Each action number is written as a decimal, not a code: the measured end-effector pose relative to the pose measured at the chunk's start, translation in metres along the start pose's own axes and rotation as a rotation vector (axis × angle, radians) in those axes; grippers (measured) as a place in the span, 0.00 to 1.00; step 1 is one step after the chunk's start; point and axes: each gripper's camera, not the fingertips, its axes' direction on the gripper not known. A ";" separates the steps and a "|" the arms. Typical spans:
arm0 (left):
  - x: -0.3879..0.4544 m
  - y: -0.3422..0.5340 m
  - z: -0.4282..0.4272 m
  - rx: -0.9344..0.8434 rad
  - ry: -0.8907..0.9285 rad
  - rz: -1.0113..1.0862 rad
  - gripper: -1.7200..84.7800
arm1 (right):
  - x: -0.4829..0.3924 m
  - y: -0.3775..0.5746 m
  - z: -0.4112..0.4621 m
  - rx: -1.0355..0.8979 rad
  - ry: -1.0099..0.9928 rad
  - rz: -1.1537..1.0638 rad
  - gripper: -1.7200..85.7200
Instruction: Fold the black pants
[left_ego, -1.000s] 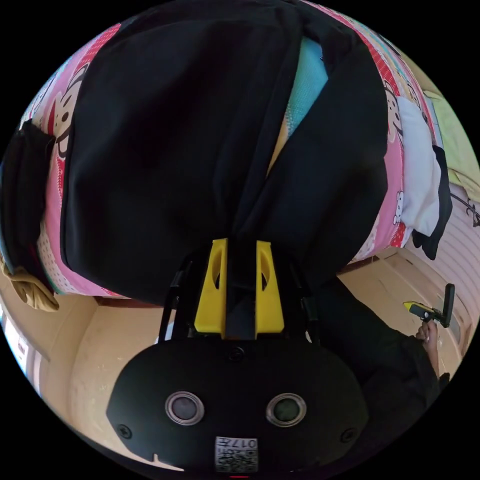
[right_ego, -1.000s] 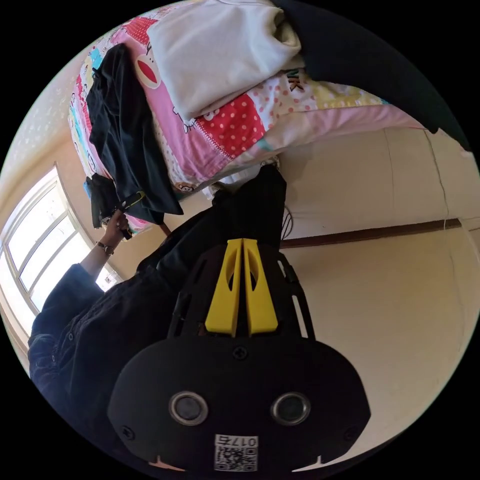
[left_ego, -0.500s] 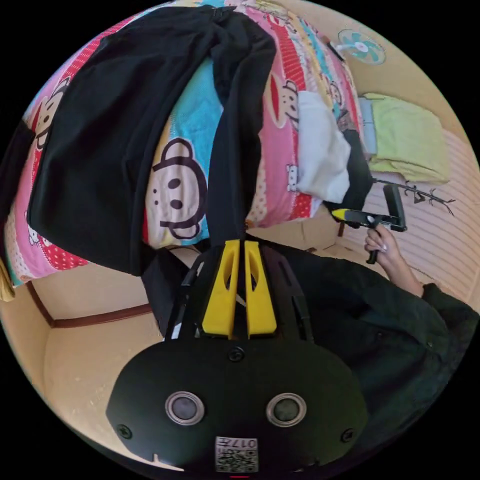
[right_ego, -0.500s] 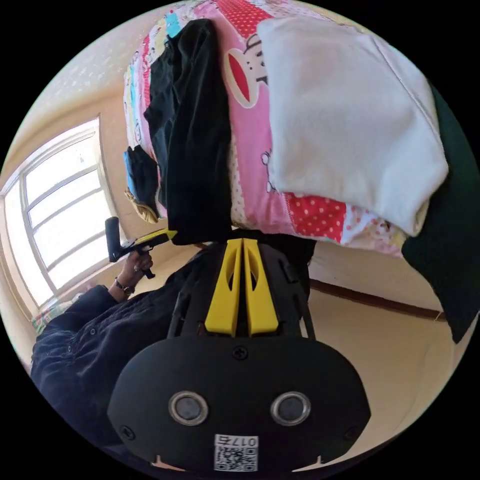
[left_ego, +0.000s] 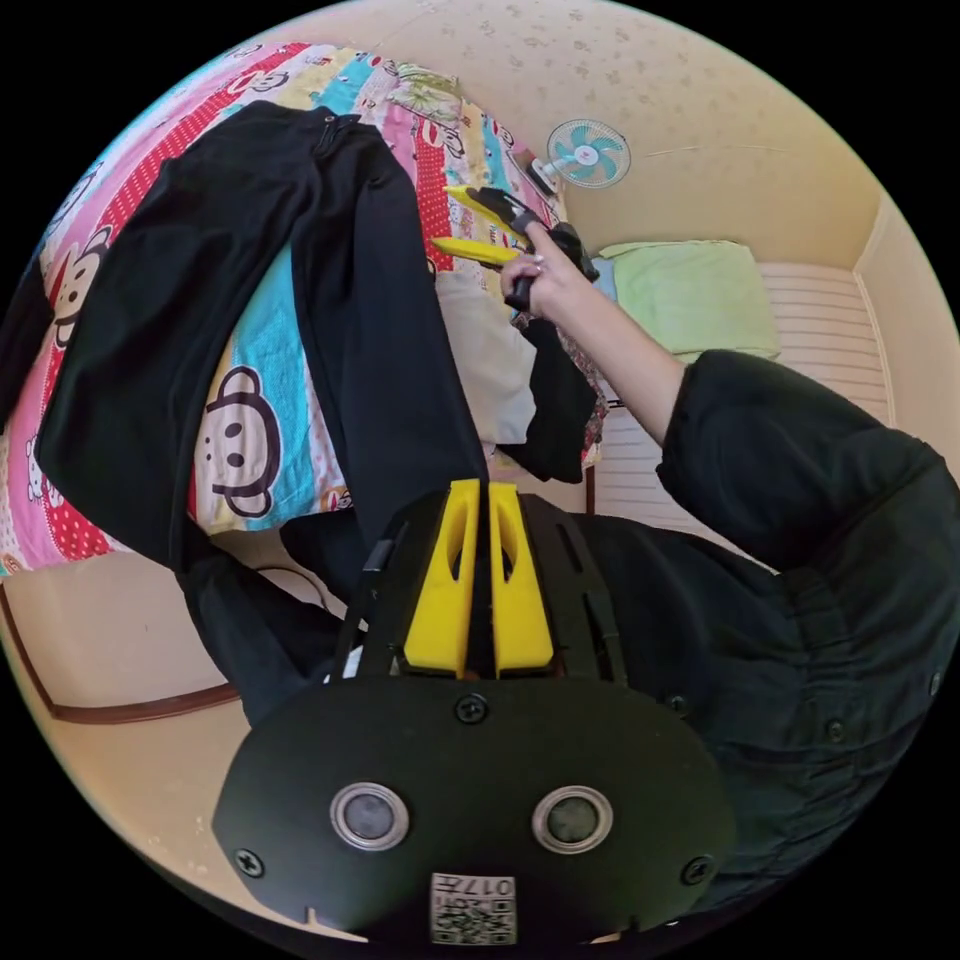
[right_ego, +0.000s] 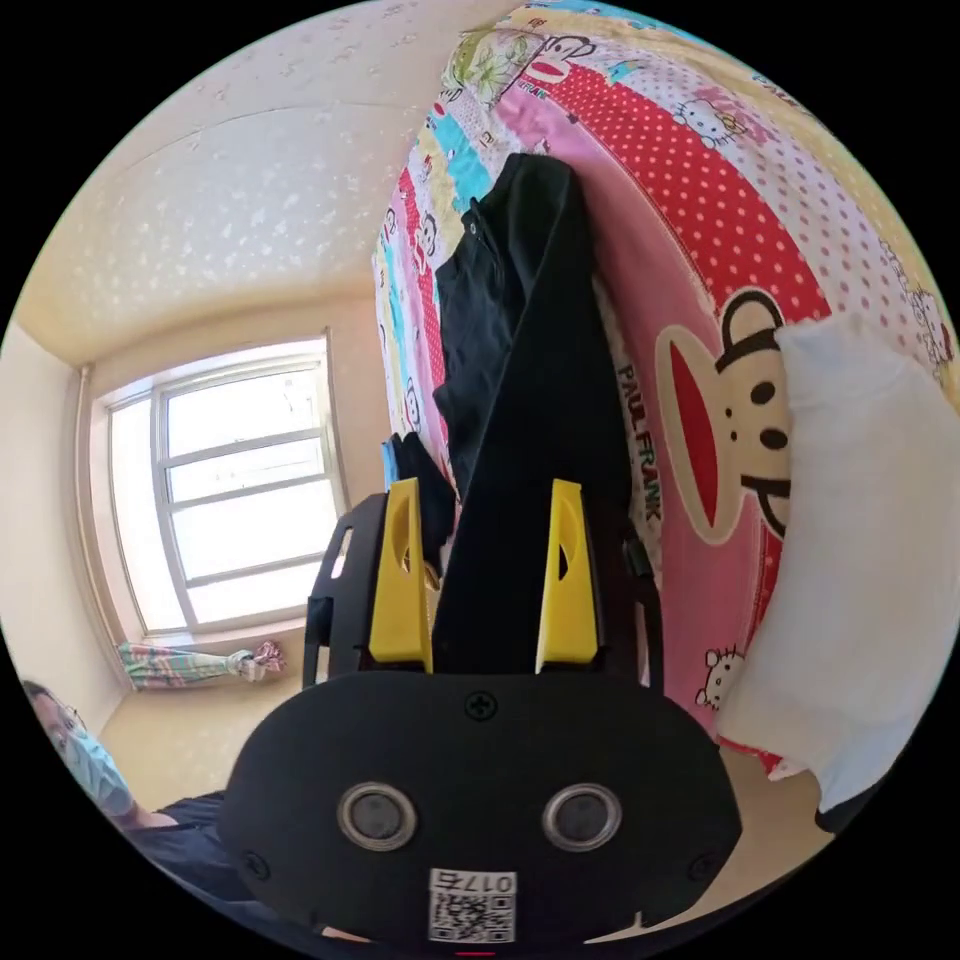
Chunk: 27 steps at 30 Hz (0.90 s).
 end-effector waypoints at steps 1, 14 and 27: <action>0.002 0.002 -0.007 0.005 0.004 -0.002 0.02 | -0.008 -0.021 0.008 0.010 0.052 -0.015 0.22; -0.095 0.105 -0.165 0.319 0.590 -0.409 0.02 | -0.040 -0.089 0.077 0.090 0.344 -0.056 0.06; -0.253 0.261 -0.315 0.779 0.969 -0.800 0.01 | -0.204 -0.129 0.353 0.019 0.305 -0.219 0.05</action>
